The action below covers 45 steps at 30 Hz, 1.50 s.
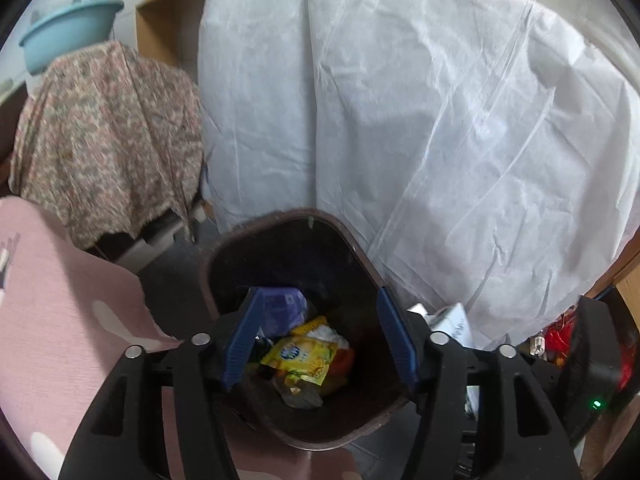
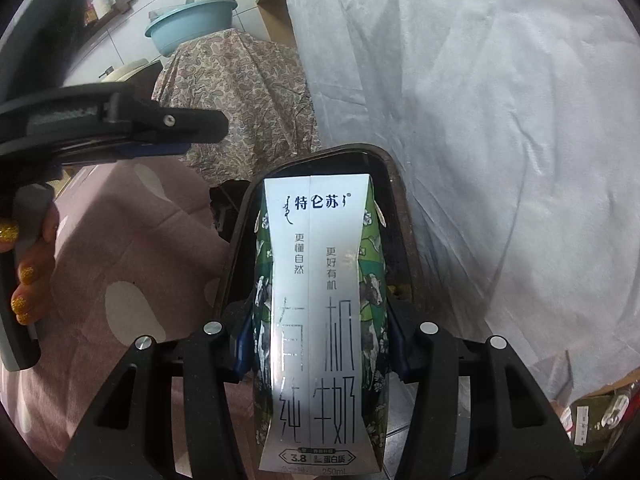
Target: Collect trash
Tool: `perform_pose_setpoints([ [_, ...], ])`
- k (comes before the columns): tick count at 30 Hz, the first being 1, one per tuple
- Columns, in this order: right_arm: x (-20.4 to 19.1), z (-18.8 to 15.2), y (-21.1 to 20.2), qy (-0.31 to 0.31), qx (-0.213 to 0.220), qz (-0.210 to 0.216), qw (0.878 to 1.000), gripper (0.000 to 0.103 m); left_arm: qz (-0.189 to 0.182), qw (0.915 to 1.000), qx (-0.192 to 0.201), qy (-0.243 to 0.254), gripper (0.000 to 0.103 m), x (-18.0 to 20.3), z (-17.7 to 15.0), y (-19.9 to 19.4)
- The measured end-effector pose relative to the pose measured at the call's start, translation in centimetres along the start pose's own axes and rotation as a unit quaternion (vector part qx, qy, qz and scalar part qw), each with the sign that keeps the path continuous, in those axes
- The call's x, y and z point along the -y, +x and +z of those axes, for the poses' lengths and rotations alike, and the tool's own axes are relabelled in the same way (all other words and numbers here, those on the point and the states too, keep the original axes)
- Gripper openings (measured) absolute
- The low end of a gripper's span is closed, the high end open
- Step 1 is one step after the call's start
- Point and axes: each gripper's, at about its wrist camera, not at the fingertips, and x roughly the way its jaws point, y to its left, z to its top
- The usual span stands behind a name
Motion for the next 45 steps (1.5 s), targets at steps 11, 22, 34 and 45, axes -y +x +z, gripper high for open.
perform_pose_setpoints([
  [11, -0.7, 2.8, 5.9, 0.009, -0.03, 0.006, 0.999, 0.053, 0.014, 0.9976, 0.067, 0.008, 0.077, -1.0, -0.6, -4.9],
  [22, -1.7, 2.8, 7.5, -0.001, -0.029, -0.018, 0.999, 0.077, 0.026, 0.9956, 0.089, 0.012, 0.086, -2.5, -2.2, -7.8],
  [34, -5.9, -1.0, -2.3, -0.019, 0.04, -0.037, 0.998, 0.089, 0.02, 0.9931, 0.115, -0.008, 0.097, -3.8, -6.3, -13.0],
  [45, -13.6, -5.2, -16.3, -0.073, 0.163, -0.077, 0.981, 0.097, 0.043, 0.9808, 0.189, -0.014, 0.098, -5.1, -13.1, -23.8],
])
